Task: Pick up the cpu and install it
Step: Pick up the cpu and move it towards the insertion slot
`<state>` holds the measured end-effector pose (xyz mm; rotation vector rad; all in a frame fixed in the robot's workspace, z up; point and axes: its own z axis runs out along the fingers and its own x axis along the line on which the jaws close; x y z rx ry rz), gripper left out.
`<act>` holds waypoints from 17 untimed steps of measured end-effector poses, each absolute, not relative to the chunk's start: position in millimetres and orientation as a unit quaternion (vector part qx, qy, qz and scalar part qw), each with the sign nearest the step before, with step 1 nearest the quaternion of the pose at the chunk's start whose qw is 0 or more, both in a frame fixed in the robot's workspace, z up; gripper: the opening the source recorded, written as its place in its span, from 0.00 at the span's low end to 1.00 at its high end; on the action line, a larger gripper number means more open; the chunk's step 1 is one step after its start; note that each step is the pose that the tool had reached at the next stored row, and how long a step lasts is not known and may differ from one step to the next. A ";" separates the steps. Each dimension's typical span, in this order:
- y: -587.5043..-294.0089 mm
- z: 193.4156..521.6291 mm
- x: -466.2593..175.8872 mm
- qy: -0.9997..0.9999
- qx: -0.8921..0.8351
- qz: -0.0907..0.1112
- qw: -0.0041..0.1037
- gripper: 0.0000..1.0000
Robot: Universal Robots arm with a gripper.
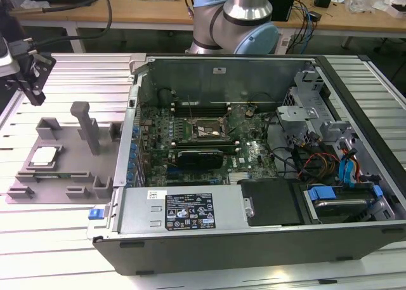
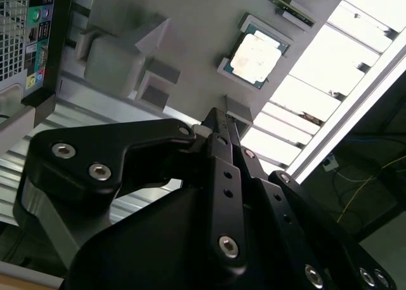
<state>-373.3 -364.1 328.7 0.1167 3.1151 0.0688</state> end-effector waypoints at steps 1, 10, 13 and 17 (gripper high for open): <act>-364.1 327.4 -373.2 0.999 0.037 0.022 0.012 0.11; -364.1 321.0 -377.6 0.999 0.037 0.022 0.012 0.11; -364.1 319.6 -379.1 0.999 0.037 0.022 0.012 0.11; -364.1 317.4 -381.5 0.999 0.037 0.022 0.013 0.11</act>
